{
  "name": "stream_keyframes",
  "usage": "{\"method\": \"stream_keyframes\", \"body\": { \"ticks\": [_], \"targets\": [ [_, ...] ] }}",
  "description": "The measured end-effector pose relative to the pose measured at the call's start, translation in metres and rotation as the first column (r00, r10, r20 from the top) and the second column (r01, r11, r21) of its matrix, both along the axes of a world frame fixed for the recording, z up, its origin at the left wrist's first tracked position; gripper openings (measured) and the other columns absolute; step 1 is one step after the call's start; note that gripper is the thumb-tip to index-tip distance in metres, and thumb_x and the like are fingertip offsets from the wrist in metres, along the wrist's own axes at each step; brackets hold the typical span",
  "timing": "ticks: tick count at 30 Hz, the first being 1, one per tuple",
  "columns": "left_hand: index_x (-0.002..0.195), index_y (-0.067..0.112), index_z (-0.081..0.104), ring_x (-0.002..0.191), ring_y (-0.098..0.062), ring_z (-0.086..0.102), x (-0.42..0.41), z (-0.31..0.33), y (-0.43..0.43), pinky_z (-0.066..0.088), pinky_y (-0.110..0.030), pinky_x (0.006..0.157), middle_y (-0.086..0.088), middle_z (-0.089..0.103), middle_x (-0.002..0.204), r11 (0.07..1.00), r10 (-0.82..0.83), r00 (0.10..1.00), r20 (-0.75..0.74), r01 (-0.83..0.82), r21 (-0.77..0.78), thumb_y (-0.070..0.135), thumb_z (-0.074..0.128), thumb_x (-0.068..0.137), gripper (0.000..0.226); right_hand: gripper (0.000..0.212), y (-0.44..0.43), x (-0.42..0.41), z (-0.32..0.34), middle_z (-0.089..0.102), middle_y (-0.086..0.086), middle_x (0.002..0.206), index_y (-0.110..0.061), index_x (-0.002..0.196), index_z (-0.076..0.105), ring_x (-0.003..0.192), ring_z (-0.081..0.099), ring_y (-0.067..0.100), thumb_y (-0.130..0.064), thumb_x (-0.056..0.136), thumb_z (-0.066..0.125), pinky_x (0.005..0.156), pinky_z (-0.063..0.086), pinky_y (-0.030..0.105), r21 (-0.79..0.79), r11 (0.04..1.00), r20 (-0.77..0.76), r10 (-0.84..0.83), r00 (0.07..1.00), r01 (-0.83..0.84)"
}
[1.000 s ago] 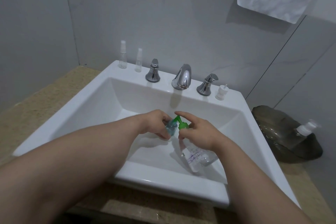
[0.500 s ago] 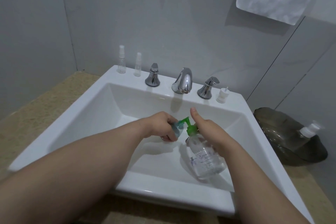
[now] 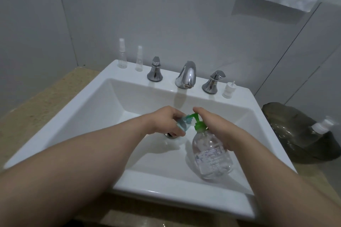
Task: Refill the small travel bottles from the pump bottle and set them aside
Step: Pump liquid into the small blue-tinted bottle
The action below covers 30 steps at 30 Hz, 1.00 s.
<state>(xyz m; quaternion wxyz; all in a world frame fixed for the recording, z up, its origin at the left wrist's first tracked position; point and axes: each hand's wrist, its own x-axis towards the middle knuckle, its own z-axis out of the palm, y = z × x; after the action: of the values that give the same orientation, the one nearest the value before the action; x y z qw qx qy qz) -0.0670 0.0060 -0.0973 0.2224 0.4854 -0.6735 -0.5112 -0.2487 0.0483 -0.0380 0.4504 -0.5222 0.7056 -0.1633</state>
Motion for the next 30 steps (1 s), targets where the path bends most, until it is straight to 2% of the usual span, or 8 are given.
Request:
{"method": "stream_keyframes", "body": {
  "ticks": [2,6,11,15,18,21,26,30],
  "targets": [
    [0.123,0.015,0.072,0.08,-0.018,0.067,0.0,0.001,0.0,0.059,-0.033,0.08,-0.01,0.072,0.114,1.0,0.001,1.0,0.01,-0.001,-0.009,0.002,0.083,0.079,0.047,0.059,-0.002,0.0,-0.003,0.068,0.007,0.093,-0.017,0.12,0.061,0.079,0.061,0.023,-0.065,0.101,0.033,0.078,0.045,0.038,-0.006,1.0,0.008,0.022,1.0,-0.022],
    [0.126,0.016,0.071,0.084,-0.012,0.067,-0.001,0.003,0.0,0.053,-0.022,0.076,-0.003,0.072,0.114,0.999,0.0,1.0,0.028,0.001,-0.033,0.003,0.085,0.078,0.051,0.066,0.0,0.004,-0.008,0.07,0.017,0.081,-0.012,0.109,0.063,0.066,0.057,0.028,-0.067,0.095,0.03,0.069,0.043,0.035,-0.02,1.0,-0.015,-0.014,1.0,0.014],
    [0.121,0.015,0.073,0.066,0.0,0.062,-0.003,0.005,0.002,0.049,-0.014,0.063,0.002,0.071,0.106,0.999,-0.006,0.997,0.075,0.01,-0.054,0.0,0.082,0.08,0.045,0.061,-0.005,0.006,-0.006,0.067,0.016,0.081,-0.01,0.093,0.06,0.061,0.054,0.027,-0.058,0.1,0.024,0.058,0.038,0.029,-0.041,0.999,-0.104,0.018,0.994,-0.022],
    [0.12,0.011,0.072,0.067,-0.008,0.061,-0.003,0.003,0.004,0.051,-0.015,0.06,0.003,0.069,0.099,0.999,-0.027,0.997,0.074,0.028,-0.02,-0.007,0.08,0.08,0.045,0.055,-0.008,0.004,-0.008,0.071,0.011,0.064,-0.011,0.091,0.059,0.048,0.048,0.023,-0.055,0.098,0.025,0.053,0.036,0.023,0.023,0.999,-0.127,0.05,0.991,-0.047],
    [0.121,0.013,0.072,0.062,0.0,0.062,-0.003,-0.001,0.002,0.051,-0.013,0.061,0.007,0.07,0.099,0.999,-0.042,0.995,0.09,0.043,-0.013,-0.005,0.082,0.079,0.047,0.052,-0.012,0.002,-0.009,0.072,0.014,0.069,-0.01,0.09,0.059,0.05,0.049,0.023,-0.052,0.096,0.029,0.054,0.036,0.025,0.0,0.999,-0.107,0.054,0.993,-0.055],
    [0.121,0.016,0.071,0.066,-0.004,0.064,-0.002,-0.004,-0.001,0.053,-0.016,0.065,0.002,0.071,0.106,0.999,-0.032,0.995,0.092,0.033,-0.005,-0.003,0.083,0.079,0.048,0.054,-0.013,0.001,-0.008,0.074,0.016,0.08,-0.01,0.09,0.061,0.056,0.051,0.024,-0.053,0.098,0.028,0.055,0.036,0.026,-0.008,0.998,-0.131,0.067,0.989,-0.069],
    [0.121,0.012,0.071,0.065,-0.003,0.065,0.001,-0.004,-0.002,0.052,-0.015,0.063,-0.001,0.072,0.111,1.0,-0.007,0.996,0.086,0.008,-0.011,-0.004,0.082,0.08,0.045,0.067,-0.017,0.002,-0.012,0.062,0.014,0.084,-0.009,0.101,0.065,0.069,0.05,0.026,-0.064,0.097,0.027,0.063,0.037,0.033,0.044,0.996,-0.12,0.083,0.989,-0.079],
    [0.126,0.01,0.069,0.065,-0.003,0.065,-0.001,-0.004,-0.003,0.056,-0.017,0.064,-0.004,0.071,0.115,0.999,0.038,0.996,0.085,-0.036,-0.022,-0.007,0.083,0.078,0.053,0.066,-0.02,0.001,-0.014,0.071,0.019,0.093,-0.01,0.104,0.065,0.076,0.06,0.031,-0.065,0.095,0.03,0.072,0.045,0.037,0.04,0.994,-0.097,0.103,0.99,-0.099]
  ]
}}
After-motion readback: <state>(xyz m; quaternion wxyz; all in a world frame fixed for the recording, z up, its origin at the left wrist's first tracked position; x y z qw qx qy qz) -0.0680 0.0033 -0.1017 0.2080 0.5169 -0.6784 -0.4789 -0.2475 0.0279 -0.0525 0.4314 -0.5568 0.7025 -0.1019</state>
